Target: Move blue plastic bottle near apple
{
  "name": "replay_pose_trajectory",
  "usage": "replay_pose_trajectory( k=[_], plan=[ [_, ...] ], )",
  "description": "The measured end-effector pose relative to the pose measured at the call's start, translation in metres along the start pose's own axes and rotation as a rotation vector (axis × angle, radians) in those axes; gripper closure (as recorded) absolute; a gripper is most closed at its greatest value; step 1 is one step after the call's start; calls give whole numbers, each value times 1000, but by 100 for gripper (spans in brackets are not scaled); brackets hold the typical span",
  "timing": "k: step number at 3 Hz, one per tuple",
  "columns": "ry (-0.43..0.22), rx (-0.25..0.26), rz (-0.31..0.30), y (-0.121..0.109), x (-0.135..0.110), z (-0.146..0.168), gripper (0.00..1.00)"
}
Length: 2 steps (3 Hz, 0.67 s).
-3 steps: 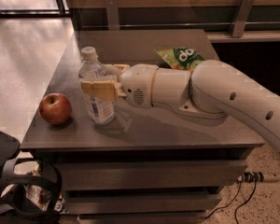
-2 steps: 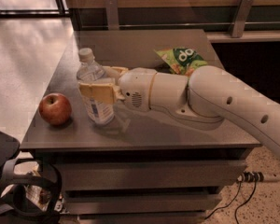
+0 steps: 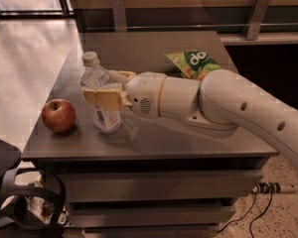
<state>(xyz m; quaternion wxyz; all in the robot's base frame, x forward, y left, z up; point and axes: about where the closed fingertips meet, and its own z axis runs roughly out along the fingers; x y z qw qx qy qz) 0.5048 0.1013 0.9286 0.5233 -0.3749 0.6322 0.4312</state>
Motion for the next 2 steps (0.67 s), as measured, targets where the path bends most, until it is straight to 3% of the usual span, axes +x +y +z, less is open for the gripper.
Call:
replay_pose_trajectory(
  k=[1, 2],
  plan=[
    [1, -4, -2, 2, -1, 2, 24],
    [2, -7, -4, 4, -1, 3, 2]
  ],
)
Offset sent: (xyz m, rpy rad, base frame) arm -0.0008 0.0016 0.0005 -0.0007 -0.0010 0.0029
